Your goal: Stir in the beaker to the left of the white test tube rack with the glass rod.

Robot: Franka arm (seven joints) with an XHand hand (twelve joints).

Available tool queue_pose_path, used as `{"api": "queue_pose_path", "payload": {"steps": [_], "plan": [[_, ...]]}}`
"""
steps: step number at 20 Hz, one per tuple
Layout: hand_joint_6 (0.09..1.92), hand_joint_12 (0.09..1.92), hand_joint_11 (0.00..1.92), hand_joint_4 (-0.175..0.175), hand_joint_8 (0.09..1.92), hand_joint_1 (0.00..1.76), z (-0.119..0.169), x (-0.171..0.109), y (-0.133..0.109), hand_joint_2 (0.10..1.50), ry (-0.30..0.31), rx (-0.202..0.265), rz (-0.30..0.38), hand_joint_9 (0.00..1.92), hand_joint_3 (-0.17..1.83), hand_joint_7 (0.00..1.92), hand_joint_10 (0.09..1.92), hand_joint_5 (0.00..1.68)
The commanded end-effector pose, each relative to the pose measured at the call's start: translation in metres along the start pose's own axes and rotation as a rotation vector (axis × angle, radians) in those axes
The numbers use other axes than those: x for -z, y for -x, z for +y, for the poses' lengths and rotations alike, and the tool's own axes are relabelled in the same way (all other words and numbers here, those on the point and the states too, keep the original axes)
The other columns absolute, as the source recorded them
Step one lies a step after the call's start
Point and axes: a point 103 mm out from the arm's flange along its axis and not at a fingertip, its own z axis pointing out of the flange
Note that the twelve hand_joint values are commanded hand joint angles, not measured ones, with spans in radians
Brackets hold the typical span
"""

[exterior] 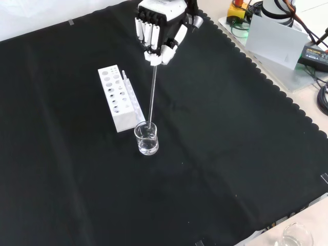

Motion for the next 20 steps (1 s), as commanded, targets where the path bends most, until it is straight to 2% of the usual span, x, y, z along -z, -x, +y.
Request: {"api": "queue_pose_path", "payload": {"steps": [1, 9, 20], "plan": [[0.09, 0.57, 1.61, -0.123, 0.26, 1.33, 0.001, -0.015, 0.013, 1.02, -0.010, -0.003, 0.006, 1.75, -0.17, 1.51, 0.31, 1.47], [0.09, 0.57, 1.61, -0.123, 0.26, 1.33, -0.007, -0.029, 0.016, 1.02, -0.040, 0.012, -0.001, 1.76, -0.17, 1.51, 0.31, 1.47], [0.09, 0.57, 1.61, -0.121, 0.25, 1.32, -0.001, -0.075, 0.001, 1.02, -0.099, 0.062, 0.001, 1.76, -0.17, 1.52, 0.31, 1.47]]}}
